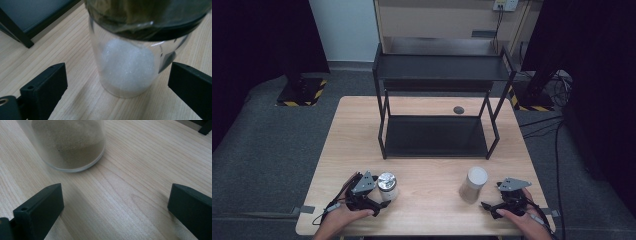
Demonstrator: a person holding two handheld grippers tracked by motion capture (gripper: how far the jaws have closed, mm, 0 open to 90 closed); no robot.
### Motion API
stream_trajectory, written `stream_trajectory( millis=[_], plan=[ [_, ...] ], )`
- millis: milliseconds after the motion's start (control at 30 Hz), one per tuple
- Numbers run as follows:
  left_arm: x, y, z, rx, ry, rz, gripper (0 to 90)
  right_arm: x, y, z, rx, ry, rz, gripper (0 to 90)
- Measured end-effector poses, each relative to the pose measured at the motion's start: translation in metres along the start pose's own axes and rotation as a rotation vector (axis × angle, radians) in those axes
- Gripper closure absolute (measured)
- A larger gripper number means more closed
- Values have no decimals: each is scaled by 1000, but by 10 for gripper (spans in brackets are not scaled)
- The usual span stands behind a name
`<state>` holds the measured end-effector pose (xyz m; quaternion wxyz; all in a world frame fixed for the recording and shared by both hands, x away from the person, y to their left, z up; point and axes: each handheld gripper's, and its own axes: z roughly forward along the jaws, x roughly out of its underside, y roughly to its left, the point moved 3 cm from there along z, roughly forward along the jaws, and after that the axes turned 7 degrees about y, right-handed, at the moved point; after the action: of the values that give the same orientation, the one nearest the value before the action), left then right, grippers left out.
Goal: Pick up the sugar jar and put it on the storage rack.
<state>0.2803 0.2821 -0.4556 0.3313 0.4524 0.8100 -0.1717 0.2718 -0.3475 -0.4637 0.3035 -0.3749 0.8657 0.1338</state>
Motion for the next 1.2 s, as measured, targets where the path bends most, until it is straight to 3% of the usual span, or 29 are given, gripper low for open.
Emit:
stream_trajectory(
  millis=[167,367,667,800,1033,1200],
  plan=[
    [-1,0,5,13,0,11,28,0,0,0,0,0,0,9],
    [1,3,7,41,-35,6,67,0,0,0,0,0,1,9],
    [1,3,12,55,-50,19,180,0,0,0,0,0,1,9],
    [2,3,12,42,-59,27,296,0,0,0,0,0,0,9],
    [1,5,10,68,-62,32,303,0,0,0,0,0,1,9],
    [-7,6,5,79,-99,62,303,0,0,0,0,0,0,9]
  ],
)
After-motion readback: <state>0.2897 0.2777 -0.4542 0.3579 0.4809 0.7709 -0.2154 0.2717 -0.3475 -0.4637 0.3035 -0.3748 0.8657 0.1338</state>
